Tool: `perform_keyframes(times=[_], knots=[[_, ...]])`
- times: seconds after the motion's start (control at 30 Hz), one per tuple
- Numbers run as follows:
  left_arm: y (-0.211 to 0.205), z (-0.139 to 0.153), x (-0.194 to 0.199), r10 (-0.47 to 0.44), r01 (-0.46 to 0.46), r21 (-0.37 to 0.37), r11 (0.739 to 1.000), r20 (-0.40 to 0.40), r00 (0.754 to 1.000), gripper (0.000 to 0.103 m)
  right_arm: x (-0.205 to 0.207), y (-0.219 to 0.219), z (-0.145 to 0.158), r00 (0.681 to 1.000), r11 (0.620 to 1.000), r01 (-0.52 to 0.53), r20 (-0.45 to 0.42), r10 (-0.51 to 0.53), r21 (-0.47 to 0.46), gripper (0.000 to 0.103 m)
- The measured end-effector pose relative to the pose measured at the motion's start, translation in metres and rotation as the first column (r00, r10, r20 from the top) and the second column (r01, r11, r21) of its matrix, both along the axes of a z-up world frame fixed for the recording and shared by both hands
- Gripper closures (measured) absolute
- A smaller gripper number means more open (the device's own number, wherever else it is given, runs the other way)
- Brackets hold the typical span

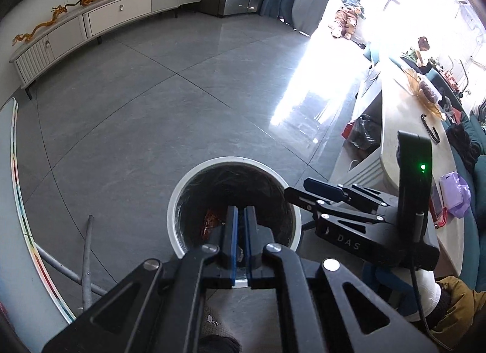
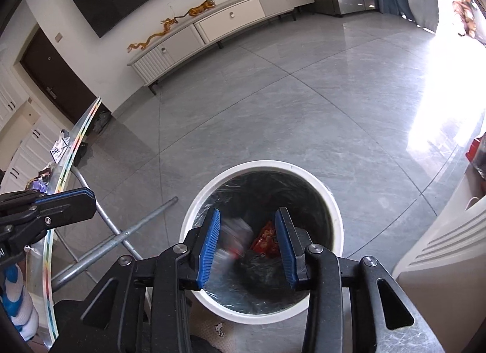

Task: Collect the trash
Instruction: 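Carry both items over the white bin and open both tools to drop them, then move both open tools back to the trash on the table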

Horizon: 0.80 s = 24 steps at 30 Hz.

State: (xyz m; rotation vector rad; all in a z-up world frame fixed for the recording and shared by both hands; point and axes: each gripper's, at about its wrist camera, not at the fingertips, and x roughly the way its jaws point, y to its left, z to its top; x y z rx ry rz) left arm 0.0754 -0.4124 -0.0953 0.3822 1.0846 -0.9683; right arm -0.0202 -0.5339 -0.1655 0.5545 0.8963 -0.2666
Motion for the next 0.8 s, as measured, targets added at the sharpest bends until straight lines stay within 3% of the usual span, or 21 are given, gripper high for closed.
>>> perform_keyframes(times=[0.23, 0.4, 0.67, 0.7, 0.77, 0.8], knots=[[0.038, 0.021, 0.008, 0.091, -0.091, -0.083, 0.992, -0.006, 0.996, 0.099, -0.01, 0.004, 0.018, 0.999, 0.999, 0.012, 0.035, -0.011, -0.04, 0.063], [0.062, 0.03, 0.002, 0.113, -0.112, -0.057, 0.992, 0.026, 0.993, 0.099, -0.013, 0.018, 0.04, 0.997, 0.998, -0.005, 0.071, 0.01, -0.069, 0.062], [0.135, 0.059, 0.0, 0.227, -0.22, -0.075, 0.973, 0.099, 0.969, 0.098, -0.005, 0.064, 0.082, 0.987, 0.988, -0.088, 0.123, 0.103, -0.126, 0.06], [0.149, 0.062, 0.001, 0.247, -0.239, -0.08, 0.968, 0.107, 0.963, 0.096, -0.002, 0.071, 0.088, 0.984, 0.986, -0.103, 0.129, 0.121, -0.132, 0.059], [0.18, 0.07, 0.001, 0.293, -0.282, -0.097, 0.954, 0.132, 0.947, 0.082, 0.003, 0.086, 0.097, 0.978, 0.98, -0.133, 0.139, 0.153, -0.145, 0.058], [0.194, 0.073, 0.001, 0.32, -0.307, -0.104, 0.946, 0.142, 0.937, 0.068, 0.006, 0.093, 0.102, 0.974, 0.977, -0.151, 0.146, 0.173, -0.147, 0.057]])
